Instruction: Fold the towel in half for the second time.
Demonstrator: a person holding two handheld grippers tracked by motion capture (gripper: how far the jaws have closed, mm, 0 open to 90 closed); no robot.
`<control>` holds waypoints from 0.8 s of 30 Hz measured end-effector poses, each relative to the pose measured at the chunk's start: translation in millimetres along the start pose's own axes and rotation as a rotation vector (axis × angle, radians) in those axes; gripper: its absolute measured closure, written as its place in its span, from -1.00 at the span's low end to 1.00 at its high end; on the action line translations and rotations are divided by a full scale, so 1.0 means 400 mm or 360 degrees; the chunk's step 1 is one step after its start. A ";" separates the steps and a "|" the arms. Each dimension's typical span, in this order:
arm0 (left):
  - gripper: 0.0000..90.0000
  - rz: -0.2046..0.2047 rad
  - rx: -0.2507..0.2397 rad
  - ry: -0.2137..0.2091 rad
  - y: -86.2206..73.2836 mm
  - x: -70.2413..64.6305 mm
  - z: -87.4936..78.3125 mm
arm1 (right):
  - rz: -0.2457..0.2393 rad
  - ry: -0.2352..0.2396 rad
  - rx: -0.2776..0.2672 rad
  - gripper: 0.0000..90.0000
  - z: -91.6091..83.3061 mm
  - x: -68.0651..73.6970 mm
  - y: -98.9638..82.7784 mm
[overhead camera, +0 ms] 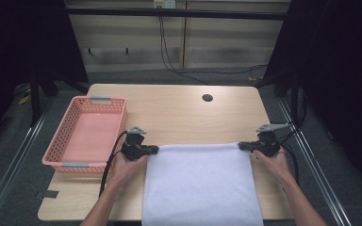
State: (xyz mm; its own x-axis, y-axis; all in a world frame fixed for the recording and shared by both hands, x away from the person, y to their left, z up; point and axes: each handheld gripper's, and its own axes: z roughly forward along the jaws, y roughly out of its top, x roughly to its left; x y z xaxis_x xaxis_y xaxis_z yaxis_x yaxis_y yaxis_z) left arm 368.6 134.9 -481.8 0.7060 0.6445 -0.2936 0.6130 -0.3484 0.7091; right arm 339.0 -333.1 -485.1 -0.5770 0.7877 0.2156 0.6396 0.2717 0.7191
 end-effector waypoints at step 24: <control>0.90 0.0048 -0.0349 0.0057 0.225 0.027 -0.102 | -0.0019 -0.0066 -0.0316 0.93 -0.099 -0.041 0.231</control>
State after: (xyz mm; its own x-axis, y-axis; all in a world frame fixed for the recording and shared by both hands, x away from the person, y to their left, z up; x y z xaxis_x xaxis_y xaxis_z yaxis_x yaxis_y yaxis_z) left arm 416.9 138.5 -395.0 0.7075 0.6610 -0.2498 0.4970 -0.2142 0.8409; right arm 387.5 -343.0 -396.0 -0.5599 0.8084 0.1816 0.5176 0.1702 0.8385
